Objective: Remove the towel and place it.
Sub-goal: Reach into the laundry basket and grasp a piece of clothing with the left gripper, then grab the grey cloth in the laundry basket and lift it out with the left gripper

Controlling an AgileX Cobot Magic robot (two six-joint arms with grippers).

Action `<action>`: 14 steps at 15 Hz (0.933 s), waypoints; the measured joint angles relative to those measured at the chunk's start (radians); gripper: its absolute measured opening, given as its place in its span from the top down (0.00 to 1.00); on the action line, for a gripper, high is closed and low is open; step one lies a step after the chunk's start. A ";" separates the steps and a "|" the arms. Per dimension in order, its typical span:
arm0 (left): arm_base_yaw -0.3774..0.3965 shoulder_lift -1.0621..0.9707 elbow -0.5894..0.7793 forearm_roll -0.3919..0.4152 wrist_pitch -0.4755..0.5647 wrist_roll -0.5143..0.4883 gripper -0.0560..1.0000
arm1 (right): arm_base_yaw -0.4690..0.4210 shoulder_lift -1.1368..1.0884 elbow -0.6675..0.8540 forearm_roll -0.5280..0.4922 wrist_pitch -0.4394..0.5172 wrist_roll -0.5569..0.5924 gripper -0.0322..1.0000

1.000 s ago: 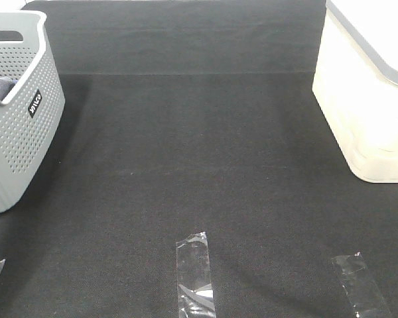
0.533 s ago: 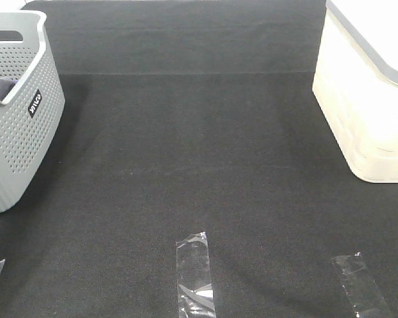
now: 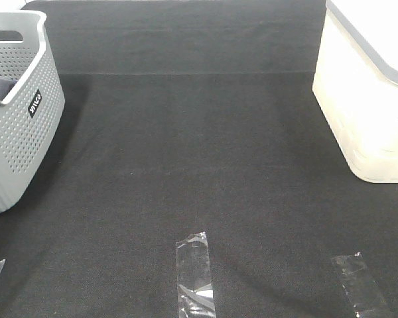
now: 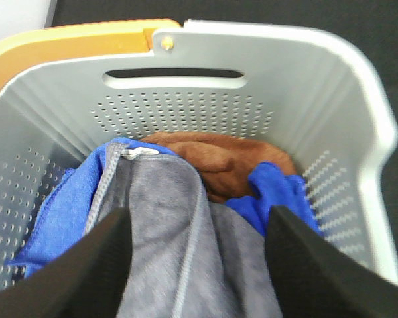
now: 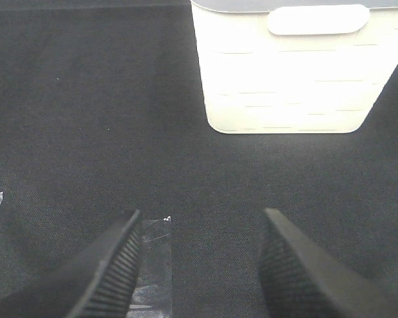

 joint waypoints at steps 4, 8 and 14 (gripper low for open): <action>0.000 0.158 -0.176 0.068 0.061 -0.050 0.43 | 0.000 0.000 0.000 0.000 0.000 0.000 0.48; 0.000 0.273 -0.296 0.164 0.142 -0.114 0.43 | 0.000 0.000 0.000 0.000 0.000 0.000 0.48; 0.058 0.287 -0.306 0.227 0.151 -0.201 0.43 | 0.000 0.000 0.000 0.000 0.000 0.000 0.48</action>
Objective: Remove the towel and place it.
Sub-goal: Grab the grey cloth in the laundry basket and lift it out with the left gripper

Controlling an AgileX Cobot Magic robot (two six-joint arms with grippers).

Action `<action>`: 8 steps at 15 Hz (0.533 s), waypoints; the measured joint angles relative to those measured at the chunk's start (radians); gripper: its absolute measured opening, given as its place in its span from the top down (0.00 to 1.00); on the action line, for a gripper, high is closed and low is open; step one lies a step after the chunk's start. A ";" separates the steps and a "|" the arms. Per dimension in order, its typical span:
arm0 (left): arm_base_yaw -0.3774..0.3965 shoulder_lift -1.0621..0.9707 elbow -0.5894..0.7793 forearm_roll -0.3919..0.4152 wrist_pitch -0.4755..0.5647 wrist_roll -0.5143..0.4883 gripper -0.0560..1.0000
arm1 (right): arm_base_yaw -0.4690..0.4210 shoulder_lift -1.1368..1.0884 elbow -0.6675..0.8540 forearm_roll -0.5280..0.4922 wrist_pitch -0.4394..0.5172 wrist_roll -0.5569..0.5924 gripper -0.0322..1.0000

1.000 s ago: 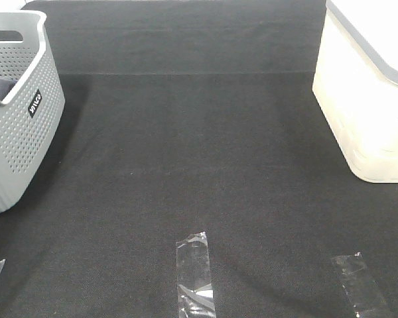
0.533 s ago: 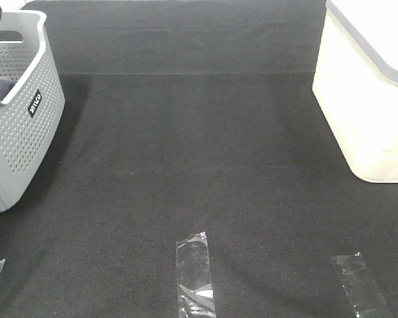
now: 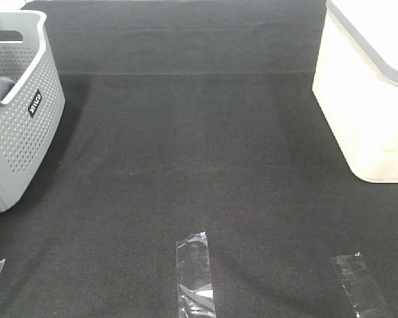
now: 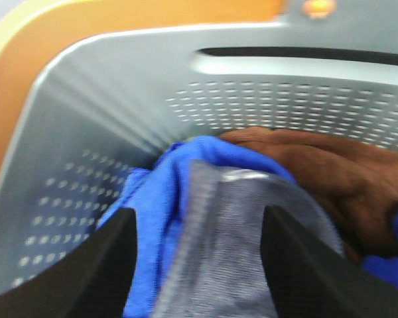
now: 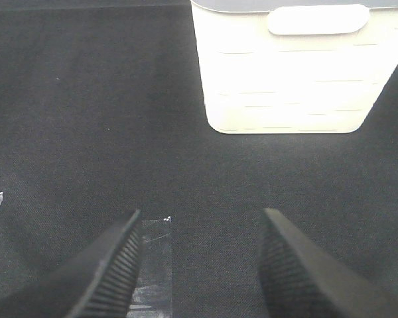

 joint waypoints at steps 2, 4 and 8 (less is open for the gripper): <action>0.014 0.014 0.000 -0.021 -0.008 0.002 0.43 | 0.000 0.000 0.000 0.000 0.000 0.000 0.48; 0.014 0.036 0.000 -0.050 -0.023 0.018 0.43 | 0.000 0.000 0.000 0.000 0.000 0.000 0.48; 0.013 0.081 0.000 -0.057 -0.024 0.038 0.43 | 0.000 0.000 0.000 0.000 0.000 0.000 0.48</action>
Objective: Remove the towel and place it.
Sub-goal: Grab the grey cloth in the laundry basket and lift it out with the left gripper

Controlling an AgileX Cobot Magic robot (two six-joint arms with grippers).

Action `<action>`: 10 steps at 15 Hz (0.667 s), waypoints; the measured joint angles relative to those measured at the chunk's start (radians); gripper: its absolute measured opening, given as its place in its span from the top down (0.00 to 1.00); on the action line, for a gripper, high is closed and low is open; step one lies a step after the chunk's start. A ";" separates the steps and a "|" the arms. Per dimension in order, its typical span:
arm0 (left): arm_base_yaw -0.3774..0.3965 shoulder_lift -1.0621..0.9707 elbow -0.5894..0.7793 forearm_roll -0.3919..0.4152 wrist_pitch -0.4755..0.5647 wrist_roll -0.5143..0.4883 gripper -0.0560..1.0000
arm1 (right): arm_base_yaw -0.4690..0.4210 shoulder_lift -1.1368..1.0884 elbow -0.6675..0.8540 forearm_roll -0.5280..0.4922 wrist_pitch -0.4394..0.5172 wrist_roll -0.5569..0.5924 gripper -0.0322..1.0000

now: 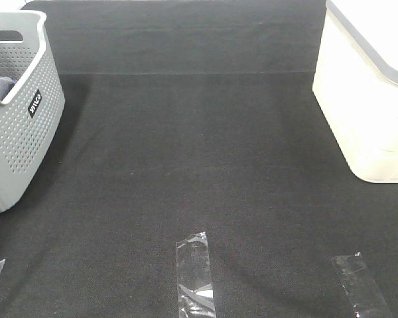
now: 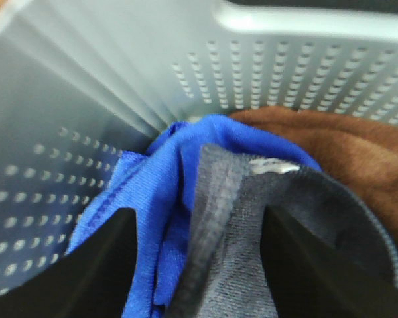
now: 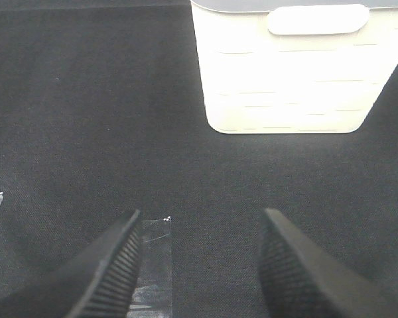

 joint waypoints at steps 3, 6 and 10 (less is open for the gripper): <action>0.000 0.003 0.000 0.001 -0.001 0.000 0.59 | 0.000 0.000 0.000 0.000 0.000 0.000 0.48; 0.000 0.003 0.000 0.006 -0.001 0.000 0.80 | 0.000 0.000 0.000 0.000 0.000 0.000 0.48; 0.000 0.003 0.000 0.012 0.006 0.066 0.95 | 0.000 0.000 0.000 0.000 0.000 0.000 0.48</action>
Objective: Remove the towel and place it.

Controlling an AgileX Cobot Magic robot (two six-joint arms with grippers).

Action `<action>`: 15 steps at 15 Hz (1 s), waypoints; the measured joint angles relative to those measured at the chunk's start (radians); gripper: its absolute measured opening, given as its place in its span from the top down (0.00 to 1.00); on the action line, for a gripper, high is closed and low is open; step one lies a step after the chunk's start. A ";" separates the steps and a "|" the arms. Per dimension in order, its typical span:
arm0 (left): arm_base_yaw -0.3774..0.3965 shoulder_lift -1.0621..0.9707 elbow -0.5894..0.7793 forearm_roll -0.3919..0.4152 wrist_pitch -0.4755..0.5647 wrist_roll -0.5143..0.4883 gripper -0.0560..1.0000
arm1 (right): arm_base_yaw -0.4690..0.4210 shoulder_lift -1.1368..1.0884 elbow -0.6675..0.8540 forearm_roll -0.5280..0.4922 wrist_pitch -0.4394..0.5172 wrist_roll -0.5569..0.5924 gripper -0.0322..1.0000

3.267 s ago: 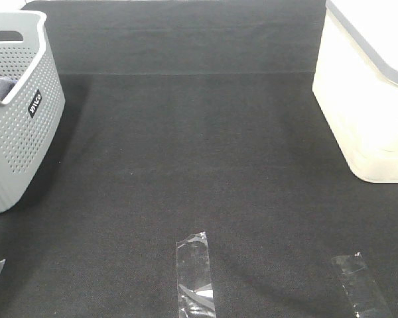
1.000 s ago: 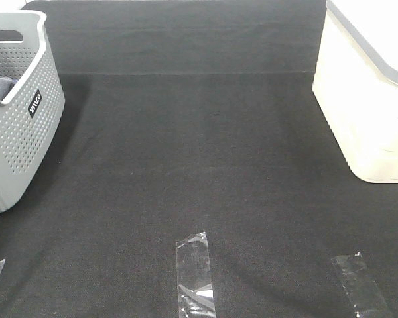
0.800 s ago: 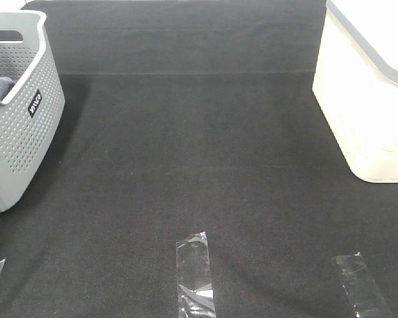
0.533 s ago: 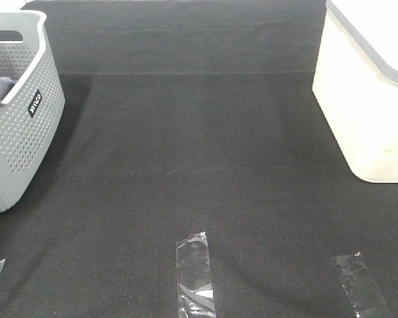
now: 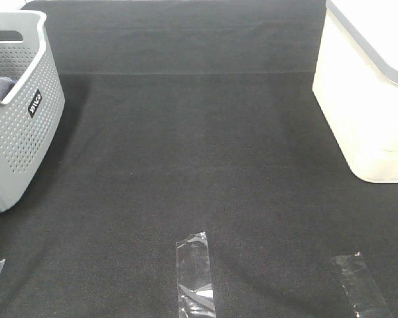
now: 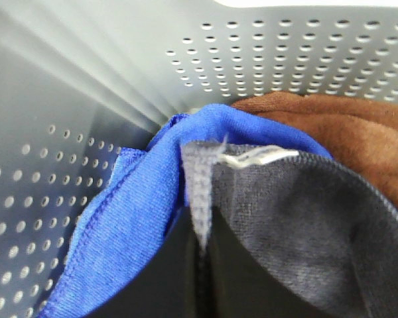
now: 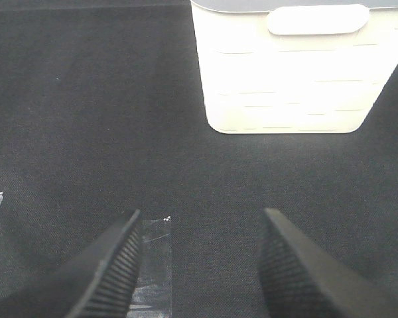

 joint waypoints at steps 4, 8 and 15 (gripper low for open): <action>-0.004 -0.035 0.000 -0.009 0.007 0.017 0.95 | 0.000 0.000 0.000 0.000 0.000 0.000 0.48; -0.045 -0.173 0.000 -0.010 0.007 0.021 0.95 | 0.000 0.000 0.000 0.000 0.000 0.000 0.48; -0.173 -0.362 0.000 -0.035 0.038 0.091 0.95 | 0.000 0.000 0.000 0.000 0.000 0.000 0.48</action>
